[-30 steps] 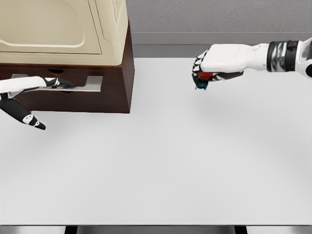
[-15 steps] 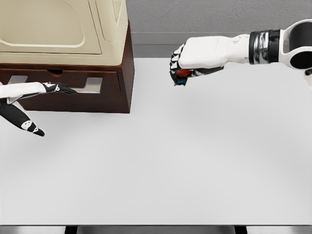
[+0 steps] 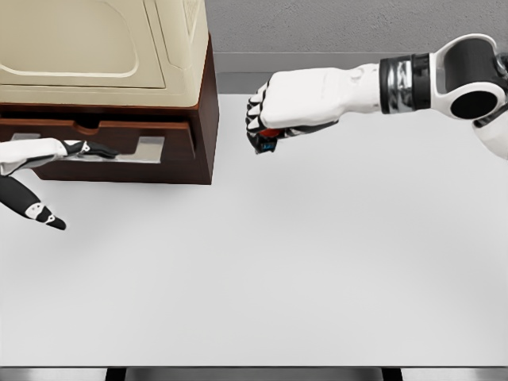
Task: Open the cabinet drawer with left arm, and place a switch into the drawer with right arm
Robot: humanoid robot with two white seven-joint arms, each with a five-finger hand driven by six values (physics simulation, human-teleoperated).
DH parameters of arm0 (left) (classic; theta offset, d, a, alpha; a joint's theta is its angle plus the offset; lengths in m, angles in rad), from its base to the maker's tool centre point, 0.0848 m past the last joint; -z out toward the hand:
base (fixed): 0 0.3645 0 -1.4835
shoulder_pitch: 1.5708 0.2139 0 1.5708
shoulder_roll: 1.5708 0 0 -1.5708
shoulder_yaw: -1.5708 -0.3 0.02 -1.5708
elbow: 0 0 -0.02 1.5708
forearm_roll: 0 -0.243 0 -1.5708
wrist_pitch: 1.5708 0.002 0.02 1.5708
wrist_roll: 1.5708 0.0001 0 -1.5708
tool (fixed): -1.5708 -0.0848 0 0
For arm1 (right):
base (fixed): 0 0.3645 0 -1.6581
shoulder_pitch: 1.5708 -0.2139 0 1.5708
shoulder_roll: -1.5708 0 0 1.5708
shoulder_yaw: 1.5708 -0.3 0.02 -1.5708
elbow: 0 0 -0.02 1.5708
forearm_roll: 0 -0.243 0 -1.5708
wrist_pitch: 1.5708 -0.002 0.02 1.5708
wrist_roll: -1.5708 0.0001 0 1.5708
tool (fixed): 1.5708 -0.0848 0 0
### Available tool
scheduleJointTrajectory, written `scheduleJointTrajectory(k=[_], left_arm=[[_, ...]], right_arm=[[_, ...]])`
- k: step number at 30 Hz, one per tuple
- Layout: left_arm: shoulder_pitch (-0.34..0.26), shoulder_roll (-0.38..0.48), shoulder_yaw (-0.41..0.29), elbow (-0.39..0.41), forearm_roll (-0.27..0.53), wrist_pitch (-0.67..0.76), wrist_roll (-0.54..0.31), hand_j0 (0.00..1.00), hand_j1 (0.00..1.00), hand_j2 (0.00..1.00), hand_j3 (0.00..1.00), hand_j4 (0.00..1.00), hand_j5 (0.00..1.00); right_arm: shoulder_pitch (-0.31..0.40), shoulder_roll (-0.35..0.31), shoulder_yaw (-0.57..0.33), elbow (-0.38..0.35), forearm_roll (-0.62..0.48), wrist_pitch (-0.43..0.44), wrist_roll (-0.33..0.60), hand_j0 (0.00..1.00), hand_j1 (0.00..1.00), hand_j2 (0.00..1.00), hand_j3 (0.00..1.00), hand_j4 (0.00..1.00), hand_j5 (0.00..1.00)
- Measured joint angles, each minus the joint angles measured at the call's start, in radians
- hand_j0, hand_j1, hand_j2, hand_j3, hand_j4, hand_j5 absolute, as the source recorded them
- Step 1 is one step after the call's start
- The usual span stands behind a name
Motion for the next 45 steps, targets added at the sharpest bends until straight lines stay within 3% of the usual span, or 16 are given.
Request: scheduleJointTrajectory(k=[17,29,45], left_arm=[[0.044,0.053,0.013,-0.027,0.089,-0.005,-0.004,1.0,1.0,1.0,1.0,1.0,1.0],[0.072,0.083,0.021,-0.032,0.144,-0.013,-0.01,1.0,1.0,1.0,1.0,1.0,1.0],[0.122,0.135,0.023,-0.034,0.157,-0.027,-0.001,1.0,1.0,1.0,1.0,1.0,1.0]], right_arm=[[-0.038,0.097,0.013,0.002,-0.072,0.0,0.0,0.43,0.43,0.43,0.43,0.43,0.43],[-0.054,0.152,0.02,0.013,-0.079,0.056,0.0,0.43,0.43,0.43,0.43,0.43,0.43],[-0.069,0.213,0.032,0.05,-0.079,0.113,0.0,0.43,0.43,0.43,0.43,0.43,0.43]])
